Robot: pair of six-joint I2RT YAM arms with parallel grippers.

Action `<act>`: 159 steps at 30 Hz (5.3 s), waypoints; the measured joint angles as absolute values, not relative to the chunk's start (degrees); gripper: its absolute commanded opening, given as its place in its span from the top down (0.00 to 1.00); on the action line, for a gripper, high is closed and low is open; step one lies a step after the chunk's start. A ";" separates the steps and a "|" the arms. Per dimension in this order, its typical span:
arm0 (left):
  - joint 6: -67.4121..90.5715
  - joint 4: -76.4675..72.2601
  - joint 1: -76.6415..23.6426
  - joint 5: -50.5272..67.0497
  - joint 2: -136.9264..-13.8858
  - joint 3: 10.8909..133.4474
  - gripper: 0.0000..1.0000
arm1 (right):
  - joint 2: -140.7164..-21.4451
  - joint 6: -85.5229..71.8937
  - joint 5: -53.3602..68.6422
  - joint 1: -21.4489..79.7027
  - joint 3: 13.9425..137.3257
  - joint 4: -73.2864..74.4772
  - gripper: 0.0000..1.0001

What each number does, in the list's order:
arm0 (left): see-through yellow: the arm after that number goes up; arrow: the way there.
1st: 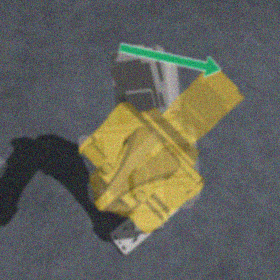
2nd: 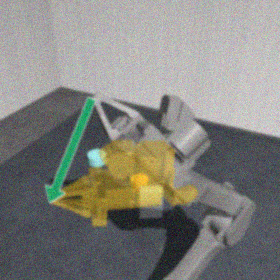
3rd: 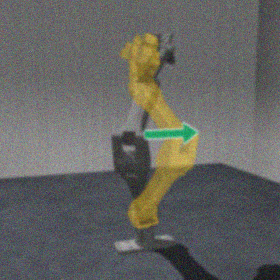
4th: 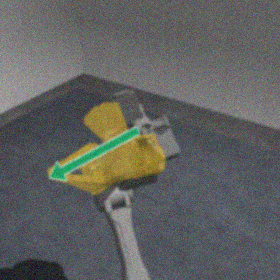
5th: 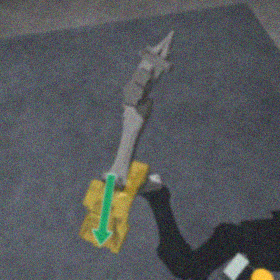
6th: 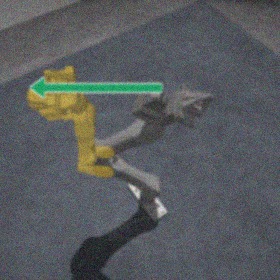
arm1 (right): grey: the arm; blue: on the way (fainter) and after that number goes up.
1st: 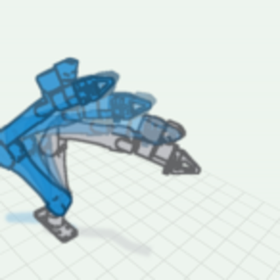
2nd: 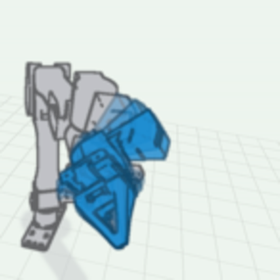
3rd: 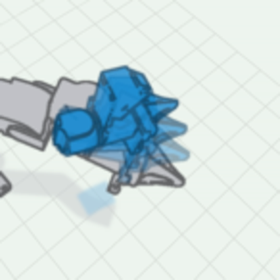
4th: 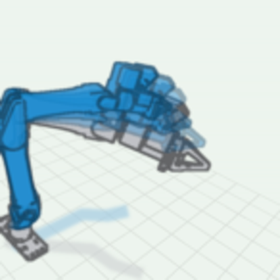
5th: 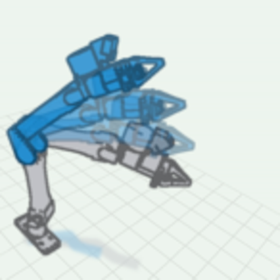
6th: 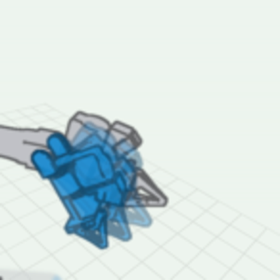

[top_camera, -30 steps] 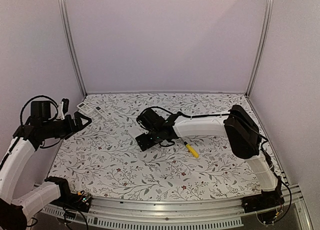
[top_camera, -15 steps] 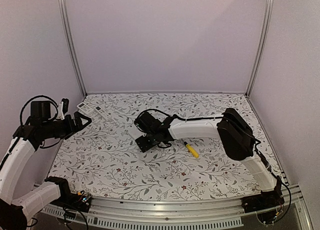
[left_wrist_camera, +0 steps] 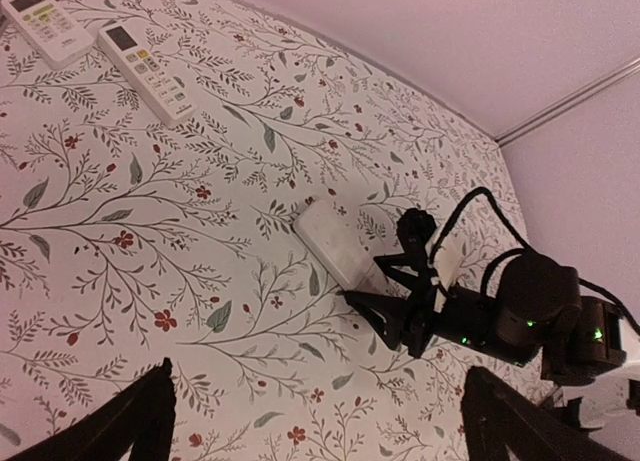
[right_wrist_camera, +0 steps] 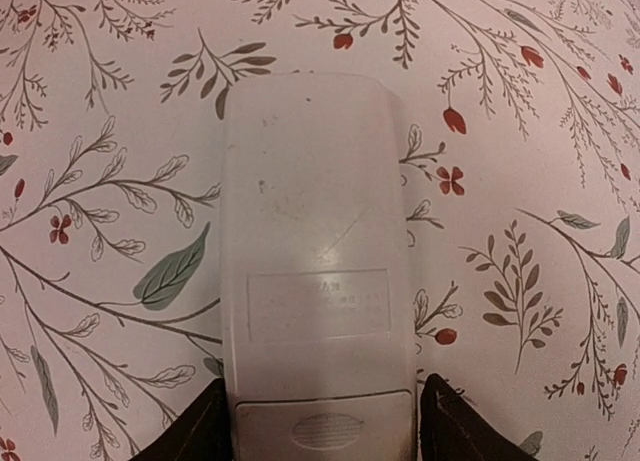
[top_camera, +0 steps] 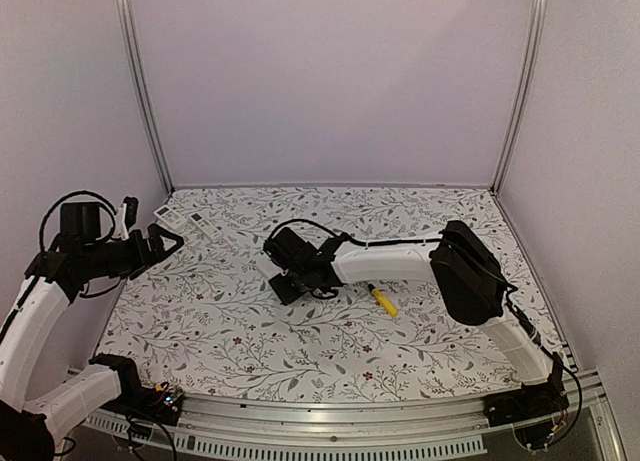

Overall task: Unload the batteries from the remote control
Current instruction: Pick up the remote control from the center of the board, then pass from the right arm to the left, then remove the battery cover from the remote control.

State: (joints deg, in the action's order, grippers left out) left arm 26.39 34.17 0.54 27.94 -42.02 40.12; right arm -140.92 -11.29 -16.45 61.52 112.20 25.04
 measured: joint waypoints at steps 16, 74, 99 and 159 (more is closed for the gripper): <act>30.33 27.92 -3.46 33.63 -44.25 37.04 0.01 | -132.99 -15.86 -13.02 62.17 100.64 22.24 0.53; 69.06 -14.31 -42.37 23.83 -62.96 28.91 1.00 | -94.06 -14.52 -13.04 73.36 65.93 7.46 0.03; 68.71 -25.04 -42.35 16.29 -54.89 22.61 1.00 | -87.02 -57.04 -2.76 67.22 52.99 -10.59 0.16; 70.13 -28.45 -42.15 15.92 -54.70 19.97 1.00 | -89.41 -63.09 7.68 65.60 49.32 -21.23 0.87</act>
